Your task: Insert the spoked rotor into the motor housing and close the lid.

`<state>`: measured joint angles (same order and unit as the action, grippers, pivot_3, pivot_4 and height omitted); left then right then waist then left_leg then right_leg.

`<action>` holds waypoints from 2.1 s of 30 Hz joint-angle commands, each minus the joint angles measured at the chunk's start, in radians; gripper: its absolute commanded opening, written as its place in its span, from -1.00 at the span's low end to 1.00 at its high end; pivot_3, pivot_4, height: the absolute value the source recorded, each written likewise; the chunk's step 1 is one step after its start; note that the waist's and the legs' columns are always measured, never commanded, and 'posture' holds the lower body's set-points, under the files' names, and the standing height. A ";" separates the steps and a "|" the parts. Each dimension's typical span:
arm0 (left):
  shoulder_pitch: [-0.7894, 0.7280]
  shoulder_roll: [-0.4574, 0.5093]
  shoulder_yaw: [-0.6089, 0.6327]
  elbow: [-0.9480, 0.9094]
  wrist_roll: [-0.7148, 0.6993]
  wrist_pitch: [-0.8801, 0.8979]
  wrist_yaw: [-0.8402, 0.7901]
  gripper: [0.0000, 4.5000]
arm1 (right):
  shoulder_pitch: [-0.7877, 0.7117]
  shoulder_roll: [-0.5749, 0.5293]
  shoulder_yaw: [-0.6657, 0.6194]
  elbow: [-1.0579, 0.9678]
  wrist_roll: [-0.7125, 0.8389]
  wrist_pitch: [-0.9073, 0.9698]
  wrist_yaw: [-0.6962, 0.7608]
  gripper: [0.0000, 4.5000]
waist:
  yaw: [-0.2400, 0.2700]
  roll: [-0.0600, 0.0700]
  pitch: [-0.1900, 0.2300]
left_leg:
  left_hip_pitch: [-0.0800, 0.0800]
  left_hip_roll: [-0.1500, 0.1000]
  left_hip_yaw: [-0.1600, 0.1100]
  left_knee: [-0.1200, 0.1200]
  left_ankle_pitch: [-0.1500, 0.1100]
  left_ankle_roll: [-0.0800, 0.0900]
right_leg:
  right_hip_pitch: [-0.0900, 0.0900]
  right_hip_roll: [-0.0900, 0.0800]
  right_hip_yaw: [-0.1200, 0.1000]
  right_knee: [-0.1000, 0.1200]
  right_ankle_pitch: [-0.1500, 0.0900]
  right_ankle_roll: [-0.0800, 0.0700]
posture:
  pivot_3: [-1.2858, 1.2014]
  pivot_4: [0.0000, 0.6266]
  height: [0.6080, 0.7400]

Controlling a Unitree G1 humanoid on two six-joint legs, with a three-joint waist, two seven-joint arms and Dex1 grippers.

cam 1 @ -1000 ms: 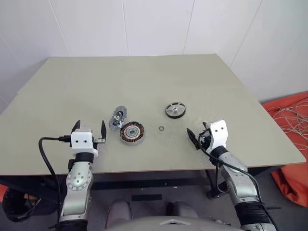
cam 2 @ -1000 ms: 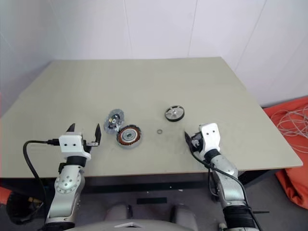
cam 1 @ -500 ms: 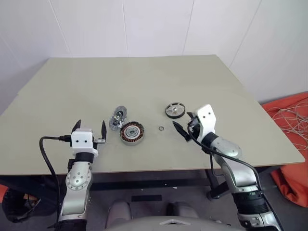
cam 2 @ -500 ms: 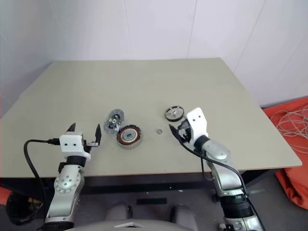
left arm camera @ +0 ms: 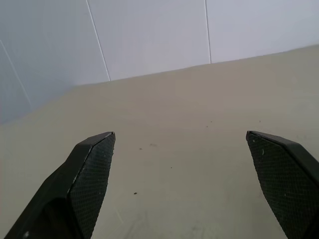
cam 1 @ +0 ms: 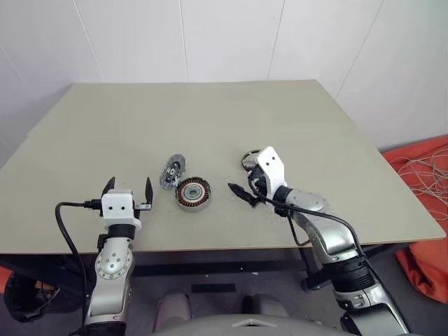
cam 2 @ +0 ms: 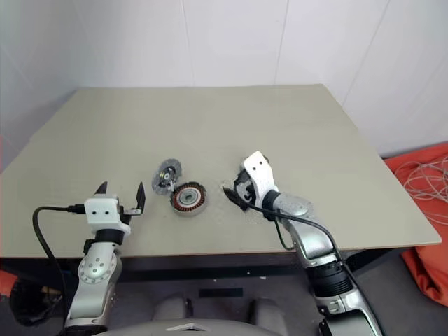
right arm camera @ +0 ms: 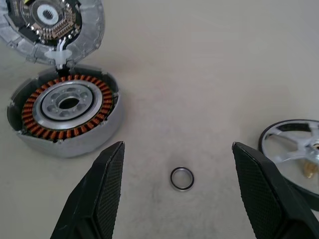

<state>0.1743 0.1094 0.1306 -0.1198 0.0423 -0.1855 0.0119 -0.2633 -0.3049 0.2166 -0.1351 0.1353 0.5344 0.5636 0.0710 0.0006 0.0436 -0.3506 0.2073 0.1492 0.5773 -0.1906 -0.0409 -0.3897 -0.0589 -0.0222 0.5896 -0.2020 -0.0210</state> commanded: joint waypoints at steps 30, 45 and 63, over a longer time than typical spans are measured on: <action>0.007 0.002 0.009 -0.040 0.001 -0.016 0.017 0.99 | -0.098 0.061 0.005 0.286 -0.038 -0.092 -0.014 0.71 | 0.000 0.000 0.000 | 0.000 0.000 0.000 0.000 0.000 0.000 | 0.000 0.000 0.000 0.000 0.000 0.000 | 0.03 -1.00 1.00; 0.003 0.002 0.004 -0.036 0.000 -0.017 0.014 1.00 | -0.089 0.050 -0.006 0.227 -0.030 -0.074 -0.018 -0.75 | 0.000 0.000 0.000 | 0.000 0.000 0.000 0.000 0.000 0.000 | 0.000 0.000 0.000 0.000 0.000 0.000 | 0.03 -1.00 1.00; 0.002 -0.004 -0.006 -0.034 0.001 -0.013 0.013 1.00 | -0.207 0.099 0.046 0.033 0.055 0.085 0.061 -0.75 | -0.001 0.000 0.000 | 0.001 0.000 0.000 0.000 0.000 0.000 | -0.001 0.000 0.000 0.001 0.000 0.000 | 0.03 -1.00 1.00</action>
<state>0.1883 0.1047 0.1243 -0.1212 0.0427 -0.1873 0.0261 -0.4409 -0.2175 0.2527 -0.0836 0.1775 0.6155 0.6251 0.0697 0.0007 0.0436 -0.3501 0.2076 0.1491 0.5773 -0.1904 -0.0413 -0.3902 -0.0585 -0.0222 0.5909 -0.2019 -0.0212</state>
